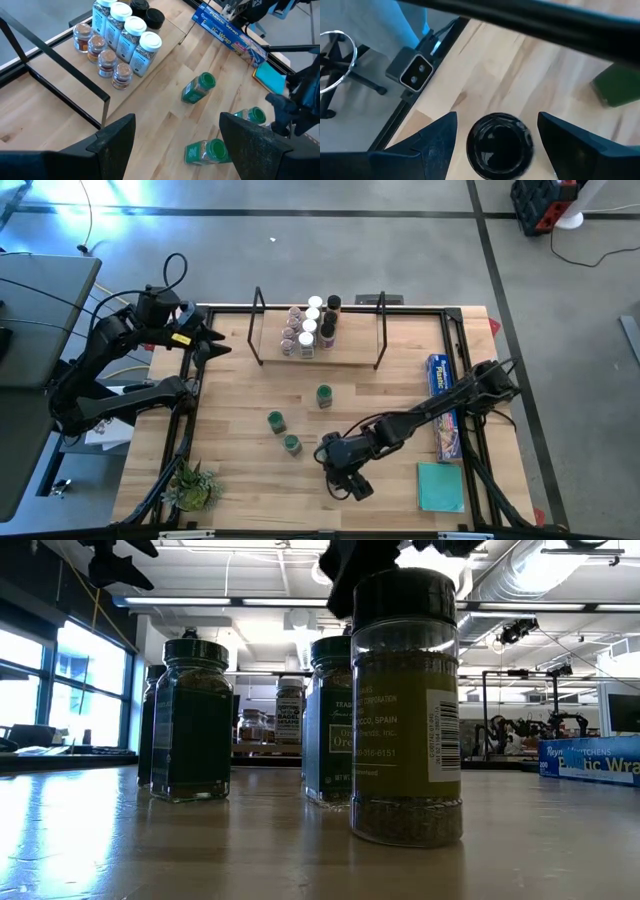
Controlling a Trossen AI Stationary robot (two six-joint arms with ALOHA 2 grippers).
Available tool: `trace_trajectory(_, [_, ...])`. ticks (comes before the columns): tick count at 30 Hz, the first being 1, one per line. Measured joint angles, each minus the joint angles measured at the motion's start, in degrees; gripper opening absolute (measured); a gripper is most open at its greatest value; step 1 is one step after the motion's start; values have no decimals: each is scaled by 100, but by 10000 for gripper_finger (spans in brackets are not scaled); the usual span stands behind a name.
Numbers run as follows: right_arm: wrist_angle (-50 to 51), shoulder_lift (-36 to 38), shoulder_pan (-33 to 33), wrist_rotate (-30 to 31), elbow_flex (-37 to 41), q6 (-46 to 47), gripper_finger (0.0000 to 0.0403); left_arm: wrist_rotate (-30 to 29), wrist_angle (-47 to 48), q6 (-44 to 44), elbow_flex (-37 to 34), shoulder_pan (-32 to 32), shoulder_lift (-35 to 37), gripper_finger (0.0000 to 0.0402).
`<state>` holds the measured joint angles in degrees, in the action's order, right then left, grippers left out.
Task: Shelf spices
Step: Put the black seasoning bottle on the shelf aligned with the other black seasoning bottle
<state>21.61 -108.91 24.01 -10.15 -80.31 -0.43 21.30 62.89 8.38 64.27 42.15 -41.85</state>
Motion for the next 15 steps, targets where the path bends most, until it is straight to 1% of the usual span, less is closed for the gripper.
trace_trajectory(5, [0, -153, 0, -13, 0, 52, 270, -2, -4, 0, 0, 0, 0, 282])
trace_trajectory(8, [-2, -208, 2, -13, 0, 59, 263, -2, -4, -1, 0, 0, -4, 282])
trace_trajectory(11, [49, -222, 2, -13, 0, 59, 240, 4, -4, -2, 0, 0, -4, 282])
trace_trajectory(15, [100, -215, 7, -4, 0, 57, 199, 4, -2, -2, 0, 0, -4, 282])
